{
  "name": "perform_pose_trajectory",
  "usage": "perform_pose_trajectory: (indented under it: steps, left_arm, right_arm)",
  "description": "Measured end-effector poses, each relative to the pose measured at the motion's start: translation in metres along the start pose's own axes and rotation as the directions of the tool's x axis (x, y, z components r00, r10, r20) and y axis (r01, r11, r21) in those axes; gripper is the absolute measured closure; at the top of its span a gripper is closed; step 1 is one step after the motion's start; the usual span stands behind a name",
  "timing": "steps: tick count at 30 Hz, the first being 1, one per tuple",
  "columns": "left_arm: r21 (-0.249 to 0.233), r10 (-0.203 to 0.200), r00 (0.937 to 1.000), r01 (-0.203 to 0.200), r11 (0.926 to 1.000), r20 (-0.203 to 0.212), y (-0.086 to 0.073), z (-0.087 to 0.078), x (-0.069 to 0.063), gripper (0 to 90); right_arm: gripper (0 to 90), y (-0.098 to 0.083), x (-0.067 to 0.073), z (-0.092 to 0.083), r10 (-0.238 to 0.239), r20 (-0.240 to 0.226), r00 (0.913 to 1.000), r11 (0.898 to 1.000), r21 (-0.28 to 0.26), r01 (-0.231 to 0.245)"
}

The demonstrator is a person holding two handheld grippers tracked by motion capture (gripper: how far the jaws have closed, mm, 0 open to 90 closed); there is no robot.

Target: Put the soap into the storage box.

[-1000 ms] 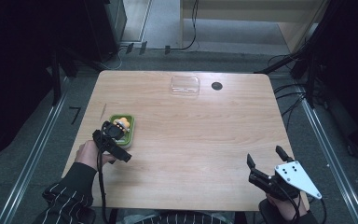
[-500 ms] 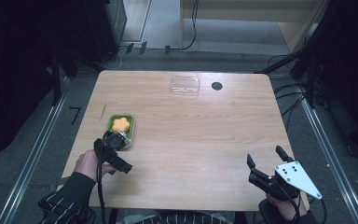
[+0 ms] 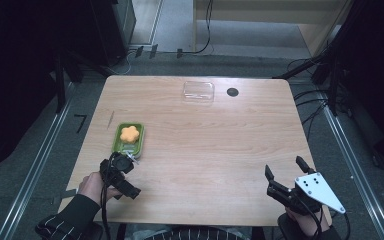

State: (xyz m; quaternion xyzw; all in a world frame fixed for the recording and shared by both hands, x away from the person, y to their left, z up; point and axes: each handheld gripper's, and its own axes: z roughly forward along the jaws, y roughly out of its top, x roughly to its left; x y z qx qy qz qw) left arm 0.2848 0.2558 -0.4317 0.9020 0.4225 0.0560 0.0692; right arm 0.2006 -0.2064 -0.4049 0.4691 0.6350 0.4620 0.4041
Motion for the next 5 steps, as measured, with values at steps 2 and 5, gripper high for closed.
perform_pose_trajectory:
  steps: [2,5]
  left_arm:
    - [-0.013,-0.004,1.0,0.004,0.9999,-0.003,0.0008,-0.0009,0.0008,0.3]
    - [-0.029,-0.006,1.0,0.005,0.9996,-0.008,0.0022,-0.0032,0.0021,0.3]
  right_arm:
    - [13.3,-0.0001,0.0,0.0001,0.0,0.0,1.0,1.0,0.001,0.0]
    - [13.3,-0.0004,-0.0006,0.0004,-0.003,-0.001,1.0,1.0,0.001,0.003]
